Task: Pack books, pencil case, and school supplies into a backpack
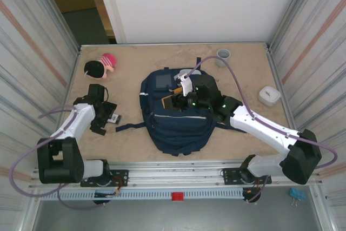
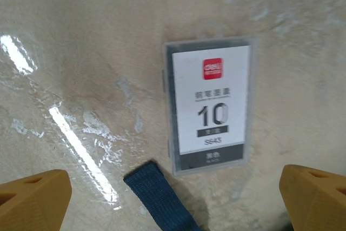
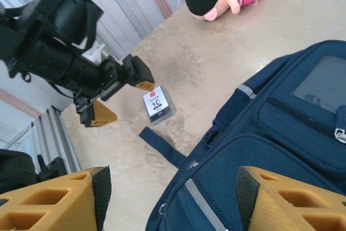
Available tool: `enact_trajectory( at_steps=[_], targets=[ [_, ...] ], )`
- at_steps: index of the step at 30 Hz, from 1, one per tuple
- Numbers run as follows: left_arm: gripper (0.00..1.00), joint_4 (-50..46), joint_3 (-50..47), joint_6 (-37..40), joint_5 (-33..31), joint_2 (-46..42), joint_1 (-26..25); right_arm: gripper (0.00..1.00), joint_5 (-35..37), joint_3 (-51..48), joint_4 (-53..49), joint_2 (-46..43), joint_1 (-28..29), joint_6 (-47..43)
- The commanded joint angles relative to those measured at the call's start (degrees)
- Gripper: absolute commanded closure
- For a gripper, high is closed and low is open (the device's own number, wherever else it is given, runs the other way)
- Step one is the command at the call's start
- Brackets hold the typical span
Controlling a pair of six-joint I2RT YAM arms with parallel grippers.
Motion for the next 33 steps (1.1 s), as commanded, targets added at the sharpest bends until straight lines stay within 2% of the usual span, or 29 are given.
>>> enact_trajectory(
  at_steps=[1, 7, 17, 27, 29, 33],
  targets=[
    [0.03, -2.03, 3.93, -2.88, 0.62, 3.68, 0.6, 0.36, 1.18, -0.7, 1.55, 1.24, 0.93, 1.9],
    [0.07, -3.27, 7.52, -3.96, 0.36, 9.9, 0.98, 0.36, 1.98, -0.13, 1.07, 2.12, 1.14, 1.52],
    [0.05, -0.2, 8.94, -4.75, 4.28, 17.62, 1.89, 0.36, 2.5, 0.24, 0.02, 2.45, 1.18, 0.31],
    [0.23, 2.45, 9.63, -4.42, 6.58, 24.04, 3.08, 0.36, 2.85, 0.35, -0.65, 2.49, 1.25, -0.59],
    [0.3, 2.45, 9.59, -4.51, 7.48, 24.17, 3.02, 0.36, 3.03, 0.38, -0.73, 2.53, 1.16, -0.83],
    [0.35, 1.85, 8.44, -5.0, 9.08, 21.73, 3.06, 0.36, 3.14, 0.13, -0.27, 2.61, 1.11, -1.03]
  ],
)
